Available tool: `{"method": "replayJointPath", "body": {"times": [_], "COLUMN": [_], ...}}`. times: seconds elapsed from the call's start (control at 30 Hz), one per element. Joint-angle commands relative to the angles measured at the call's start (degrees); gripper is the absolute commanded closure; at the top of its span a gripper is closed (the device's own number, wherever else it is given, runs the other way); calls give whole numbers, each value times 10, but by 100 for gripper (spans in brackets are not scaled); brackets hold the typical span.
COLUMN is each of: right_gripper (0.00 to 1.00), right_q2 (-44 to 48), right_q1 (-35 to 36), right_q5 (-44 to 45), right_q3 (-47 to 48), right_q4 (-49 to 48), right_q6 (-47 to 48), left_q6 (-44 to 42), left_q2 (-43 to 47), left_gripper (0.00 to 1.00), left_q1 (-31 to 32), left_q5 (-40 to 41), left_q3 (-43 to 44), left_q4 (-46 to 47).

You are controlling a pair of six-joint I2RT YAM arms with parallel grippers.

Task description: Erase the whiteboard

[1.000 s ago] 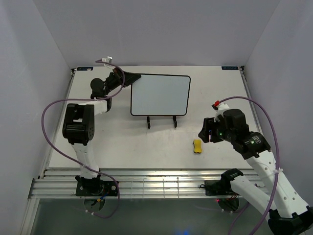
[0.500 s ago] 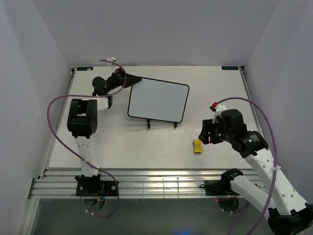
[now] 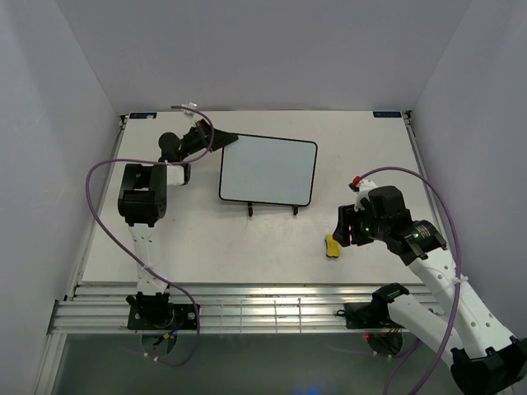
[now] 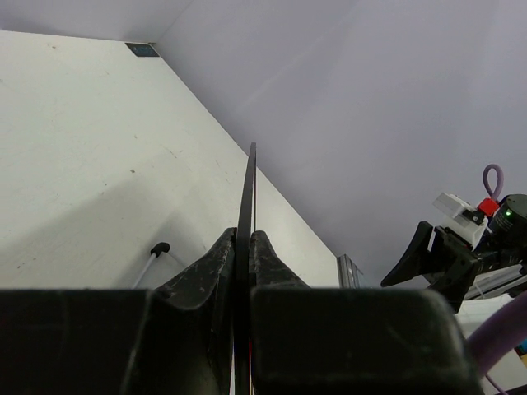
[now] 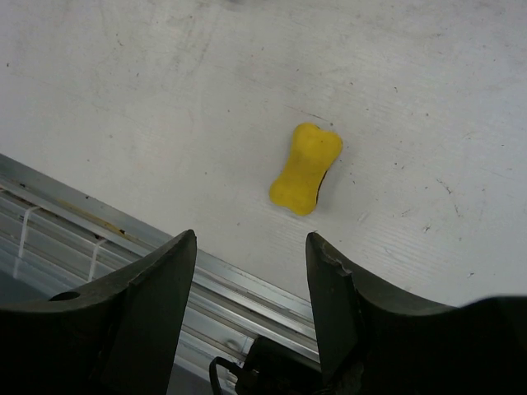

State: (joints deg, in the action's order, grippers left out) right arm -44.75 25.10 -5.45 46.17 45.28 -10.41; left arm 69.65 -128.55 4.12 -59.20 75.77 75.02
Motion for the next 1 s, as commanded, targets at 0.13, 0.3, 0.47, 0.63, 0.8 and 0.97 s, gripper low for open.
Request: {"method": "replayJointPath", "body": {"times": [0.13,0.3,0.47,0.63,0.8,0.97], "right_gripper": [38,38,38,38,39,38], "right_q2": [2,6,11,19,21,20], "right_q1": [-2,-2,-2,-2,-3,-2], "right_q5": [-21,-28,-34,-40,-44,-49], "right_q3": [1,-4,-5,0,-4,-4], "right_q4": [-16,-15,-14,-11,-11,-11], "right_q6": [12,15,17,20,22,23], "left_q6": [-64,-115,-201,-255,-243,-251], "left_q2": [23,15,36,45,60,72], "left_gripper": [100,100,100,100,100,100], "left_q1": [0,3,5,5,6,12], "left_q5": [15,11,5,-8,-31,-74], "left_q3": [-11,-12,-41,-54,-31,-1], "left_q4": [207,215,216,217,217,216]}}
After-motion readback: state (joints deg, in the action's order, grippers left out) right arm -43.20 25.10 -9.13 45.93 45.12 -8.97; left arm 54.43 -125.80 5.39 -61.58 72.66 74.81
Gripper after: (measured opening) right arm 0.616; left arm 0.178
